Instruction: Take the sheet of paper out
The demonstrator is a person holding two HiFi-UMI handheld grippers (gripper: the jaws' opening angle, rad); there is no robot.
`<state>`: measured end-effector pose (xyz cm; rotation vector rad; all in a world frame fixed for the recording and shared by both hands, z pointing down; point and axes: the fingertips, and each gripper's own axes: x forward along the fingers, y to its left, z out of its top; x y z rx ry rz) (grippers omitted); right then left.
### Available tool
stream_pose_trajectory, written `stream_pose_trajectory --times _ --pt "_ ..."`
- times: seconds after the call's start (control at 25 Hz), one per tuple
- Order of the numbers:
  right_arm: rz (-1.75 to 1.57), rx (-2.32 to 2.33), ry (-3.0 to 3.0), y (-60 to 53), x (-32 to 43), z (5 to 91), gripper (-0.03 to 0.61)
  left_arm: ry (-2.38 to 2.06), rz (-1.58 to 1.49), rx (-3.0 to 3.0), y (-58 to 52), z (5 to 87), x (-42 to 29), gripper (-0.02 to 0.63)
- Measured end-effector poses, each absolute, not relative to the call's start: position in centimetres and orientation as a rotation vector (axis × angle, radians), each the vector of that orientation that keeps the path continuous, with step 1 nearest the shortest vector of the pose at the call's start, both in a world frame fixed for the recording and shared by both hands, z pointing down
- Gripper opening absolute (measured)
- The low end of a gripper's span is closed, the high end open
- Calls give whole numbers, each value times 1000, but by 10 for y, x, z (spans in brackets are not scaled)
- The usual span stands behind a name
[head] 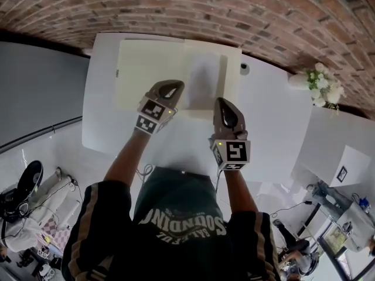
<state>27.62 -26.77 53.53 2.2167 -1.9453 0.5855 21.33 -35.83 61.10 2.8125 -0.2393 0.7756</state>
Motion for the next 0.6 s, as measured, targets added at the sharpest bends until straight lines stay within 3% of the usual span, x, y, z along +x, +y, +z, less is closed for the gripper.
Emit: stream_pose_trajectory --times 0.16,0.2,0.24,0.6 --pt "607 2205 -1947 -271 278 544 0 -189 789 2649 -359 631 217 18" --pt "614 2200 -1945 -270 278 547 0 -164 780 2574 -359 637 218 92" --pt "622 2197 -1944 -271 279 549 0 -154 771 2512 -359 642 219 114" --pt "677 2193 -1926 -272 288 566 0 -176 782 2222 -373 694 227 132"
